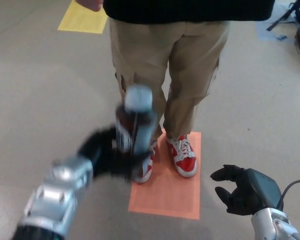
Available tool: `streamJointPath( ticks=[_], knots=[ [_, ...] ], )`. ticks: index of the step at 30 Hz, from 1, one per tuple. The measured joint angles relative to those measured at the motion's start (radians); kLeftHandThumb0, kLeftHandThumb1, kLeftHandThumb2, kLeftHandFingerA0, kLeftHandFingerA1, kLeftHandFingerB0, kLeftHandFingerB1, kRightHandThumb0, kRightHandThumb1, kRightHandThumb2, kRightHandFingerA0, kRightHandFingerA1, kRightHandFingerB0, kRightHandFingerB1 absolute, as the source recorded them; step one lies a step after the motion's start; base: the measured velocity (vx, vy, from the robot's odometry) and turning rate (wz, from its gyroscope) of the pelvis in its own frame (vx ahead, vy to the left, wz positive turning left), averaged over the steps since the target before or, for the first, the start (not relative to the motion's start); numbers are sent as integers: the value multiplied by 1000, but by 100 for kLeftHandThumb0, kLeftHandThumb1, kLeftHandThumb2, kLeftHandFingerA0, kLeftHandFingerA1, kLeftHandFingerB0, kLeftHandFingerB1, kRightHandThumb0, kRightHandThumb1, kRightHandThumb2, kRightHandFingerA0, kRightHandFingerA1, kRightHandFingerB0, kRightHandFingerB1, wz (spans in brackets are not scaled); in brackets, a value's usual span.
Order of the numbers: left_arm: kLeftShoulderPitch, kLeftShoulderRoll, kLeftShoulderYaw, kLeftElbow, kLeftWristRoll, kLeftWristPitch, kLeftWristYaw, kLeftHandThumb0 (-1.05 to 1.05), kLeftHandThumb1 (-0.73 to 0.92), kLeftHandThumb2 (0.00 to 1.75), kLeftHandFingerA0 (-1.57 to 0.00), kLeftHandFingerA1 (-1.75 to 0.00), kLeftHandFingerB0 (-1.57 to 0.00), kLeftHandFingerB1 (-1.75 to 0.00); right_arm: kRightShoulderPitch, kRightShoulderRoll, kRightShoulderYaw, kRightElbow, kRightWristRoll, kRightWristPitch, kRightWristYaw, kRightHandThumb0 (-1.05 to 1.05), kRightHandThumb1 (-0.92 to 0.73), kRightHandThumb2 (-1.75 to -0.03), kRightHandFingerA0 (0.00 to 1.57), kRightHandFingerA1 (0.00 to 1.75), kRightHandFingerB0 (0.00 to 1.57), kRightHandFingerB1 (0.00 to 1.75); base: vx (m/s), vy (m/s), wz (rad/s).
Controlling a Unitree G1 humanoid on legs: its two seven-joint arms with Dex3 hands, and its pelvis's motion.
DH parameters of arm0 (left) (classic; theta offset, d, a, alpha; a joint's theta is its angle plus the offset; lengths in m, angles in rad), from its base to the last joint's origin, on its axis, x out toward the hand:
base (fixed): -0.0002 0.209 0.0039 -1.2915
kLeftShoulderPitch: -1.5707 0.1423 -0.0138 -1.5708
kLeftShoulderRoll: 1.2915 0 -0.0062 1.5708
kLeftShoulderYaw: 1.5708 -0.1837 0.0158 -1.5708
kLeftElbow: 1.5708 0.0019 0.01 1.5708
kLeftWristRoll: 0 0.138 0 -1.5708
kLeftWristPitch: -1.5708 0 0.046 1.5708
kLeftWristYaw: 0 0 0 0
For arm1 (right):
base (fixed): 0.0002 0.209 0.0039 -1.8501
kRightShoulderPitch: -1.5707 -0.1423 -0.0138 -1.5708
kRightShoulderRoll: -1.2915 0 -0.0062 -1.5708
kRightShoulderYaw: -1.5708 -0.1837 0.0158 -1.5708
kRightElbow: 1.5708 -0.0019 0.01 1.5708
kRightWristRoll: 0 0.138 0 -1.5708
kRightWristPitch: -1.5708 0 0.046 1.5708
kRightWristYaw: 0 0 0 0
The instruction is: The robot recieved a bottle of protein shake from a person using its left hand and then shake the protein up and down 2 two times and hand it back to the person
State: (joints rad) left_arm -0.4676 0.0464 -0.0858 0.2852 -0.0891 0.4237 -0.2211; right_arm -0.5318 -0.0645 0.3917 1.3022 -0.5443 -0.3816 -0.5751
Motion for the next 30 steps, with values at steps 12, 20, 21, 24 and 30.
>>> streamJointPath(
  ticks=[12,20,21,24,30],
  knots=[
    [75,-12,-30,8,-10,10,-7,-19,78,75,-80,-158,-72,-112,-2,2,-9,1,0,-3,4,-47,-72,-74,95,75,78,48,0,0,1],
    [-161,-5,107,-155,-46,63,5,-12,80,75,-82,-157,-71,-111,-17,4,-8,1,-1,-4,6,-46,-70,-73,93,71,78,46,0,0,1],
    [-202,-7,132,-186,-58,79,11,-12,80,75,-82,-157,-71,-111,-17,4,-9,2,-1,-3,7,-46,-70,-73,93,71,78,46,0,0,0],
    [-219,-8,130,-208,-72,92,8,-19,77,75,-85,-154,-73,-110,-17,4,-13,2,1,-4,8,-46,-71,-73,91,69,77,47,0,0,0],
    [-8,0,-11,-128,-51,96,-25,-18,75,79,-85,-158,-72,-115,-5,3,-6,2,-2,-4,7,-46,-72,-71,91,65,77,46,0,0,0]
  ],
)
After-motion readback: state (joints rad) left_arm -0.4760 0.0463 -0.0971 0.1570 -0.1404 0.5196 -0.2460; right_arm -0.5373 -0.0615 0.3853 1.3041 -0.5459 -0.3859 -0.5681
